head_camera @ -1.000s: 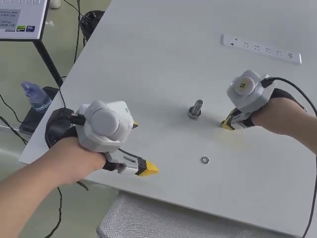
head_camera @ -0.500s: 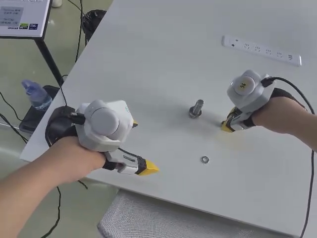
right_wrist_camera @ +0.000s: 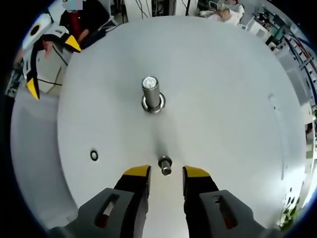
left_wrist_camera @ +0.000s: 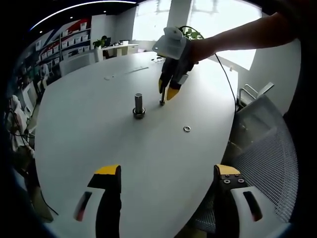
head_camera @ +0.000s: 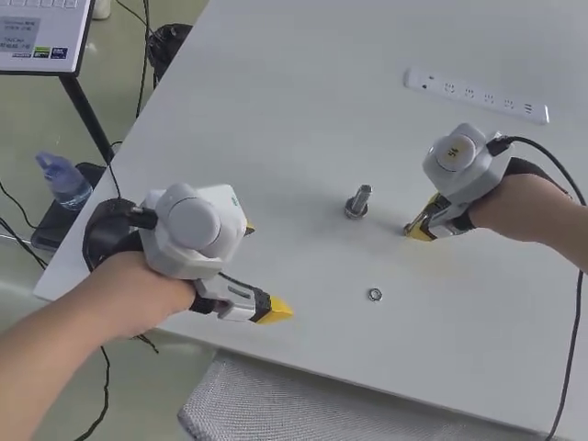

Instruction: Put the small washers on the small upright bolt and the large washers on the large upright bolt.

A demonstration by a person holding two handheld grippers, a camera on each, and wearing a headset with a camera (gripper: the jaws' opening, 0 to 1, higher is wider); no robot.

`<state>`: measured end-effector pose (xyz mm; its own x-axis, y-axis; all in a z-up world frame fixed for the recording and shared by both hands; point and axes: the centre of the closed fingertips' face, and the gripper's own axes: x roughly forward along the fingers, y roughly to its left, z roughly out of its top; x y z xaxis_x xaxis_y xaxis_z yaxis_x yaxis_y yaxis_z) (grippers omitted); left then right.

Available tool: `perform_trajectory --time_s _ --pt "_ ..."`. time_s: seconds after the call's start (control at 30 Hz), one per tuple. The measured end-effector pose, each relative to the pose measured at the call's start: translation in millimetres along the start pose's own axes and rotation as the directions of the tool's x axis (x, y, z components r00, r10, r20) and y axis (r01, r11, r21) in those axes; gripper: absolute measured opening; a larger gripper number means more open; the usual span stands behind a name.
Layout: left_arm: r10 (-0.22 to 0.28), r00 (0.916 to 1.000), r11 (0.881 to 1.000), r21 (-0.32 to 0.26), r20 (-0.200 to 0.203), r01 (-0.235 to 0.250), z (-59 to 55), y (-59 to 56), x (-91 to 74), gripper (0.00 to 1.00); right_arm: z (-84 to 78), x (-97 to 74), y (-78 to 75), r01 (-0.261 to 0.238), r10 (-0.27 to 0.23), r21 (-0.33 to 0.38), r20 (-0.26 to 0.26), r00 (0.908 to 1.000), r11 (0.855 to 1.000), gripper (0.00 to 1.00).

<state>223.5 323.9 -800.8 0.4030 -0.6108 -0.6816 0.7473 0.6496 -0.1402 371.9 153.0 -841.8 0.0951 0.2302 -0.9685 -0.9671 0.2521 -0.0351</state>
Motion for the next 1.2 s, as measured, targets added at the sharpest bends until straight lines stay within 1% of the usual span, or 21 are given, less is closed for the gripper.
perform_trajectory --time_s 0.1,0.27,0.37,0.4,0.5,0.6,0.63,0.73,0.8,0.87,0.93,1.03,1.1,1.2 --pt "-0.002 1.0 1.0 0.002 0.002 0.002 0.8 -1.3 -0.5 0.76 2.5 -5.5 0.2 0.002 -0.002 0.007 0.006 1.0 1.0 0.27" --pt "0.012 0.9998 1.0 0.014 0.014 -0.012 5.7 0.5 -4.3 0.78 6.8 -18.5 0.6 0.01 -0.01 0.004 0.017 0.9998 1.0 0.27" --pt "0.016 0.9997 0.999 0.032 0.016 -0.016 10.7 -1.1 -6.6 0.79 9.8 -27.6 2.5 0.005 -0.006 0.036 0.029 0.9996 0.999 0.28" --pt "0.017 0.9997 0.999 0.035 0.017 -0.018 12.0 -1.2 -7.1 0.79 10.3 -29.4 3.1 0.006 -0.007 0.037 0.029 0.9995 0.999 0.28" --pt "0.026 0.9994 0.999 0.047 0.022 -0.027 13.8 1.2 -7.7 0.81 11.6 -34.3 3.8 0.016 -0.017 0.032 0.033 0.9993 0.999 0.28" --pt "0.025 0.9994 0.999 0.036 0.024 -0.026 14.8 0.9 -9.4 0.86 13.1 -37.4 5.3 0.019 -0.02 0.035 0.037 0.9991 0.999 0.28" --pt "0.031 0.999 0.998 0.055 0.031 -0.033 15.9 1.4 -11.2 0.86 13.7 -38.9 6.9 0.021 -0.022 0.033 0.037 0.9991 0.999 0.29" --pt "0.034 0.9992 0.997 0.065 0.022 -0.035 14.5 -0.1 -12.7 0.86 14.0 -41.0 12.7 0.015 -0.016 0.026 0.035 0.9993 1.0 0.31" --pt "0.032 0.9994 0.997 0.071 0.011 -0.033 12.2 -1.1 -12.7 0.87 14.0 -42.6 14.8 0.018 -0.019 0.021 0.036 0.9992 1.0 0.31" --pt "0.041 0.9991 0.996 0.073 0.006 -0.041 10.0 0.3 -12.7 0.9 13.6 -43.3 17.2 0.017 -0.017 0.023 0.036 0.9992 1.0 0.31" --pt "0.036 0.9993 0.997 0.074 0.0 -0.036 8.2 -0.5 -13.0 0.89 12.4 -44.5 19.2 0.022 -0.022 0.023 0.03 0.9993 1.0 0.31" --pt "0.041 0.9992 0.996 0.079 0.003 -0.041 8.7 0.3 -13.1 0.9 11.7 -47.0 24.7 0.016 -0.017 0.019 0.031 0.9994 1.0 0.31" --pt "0.042 0.9991 0.996 0.08 0.005 -0.042 9.6 0.9 -12.9 0.9 10.7 -48.7 27.8 0.018 -0.018 0.002 0.026 0.9995 1.0 0.3" --pt "0.042 0.9991 0.996 0.082 0.007 -0.043 11.4 1.2 -12.3 0.9 11.3 -51.8 32.2 0.011 -0.012 0.008 0.033 0.9994 1.0 0.3"
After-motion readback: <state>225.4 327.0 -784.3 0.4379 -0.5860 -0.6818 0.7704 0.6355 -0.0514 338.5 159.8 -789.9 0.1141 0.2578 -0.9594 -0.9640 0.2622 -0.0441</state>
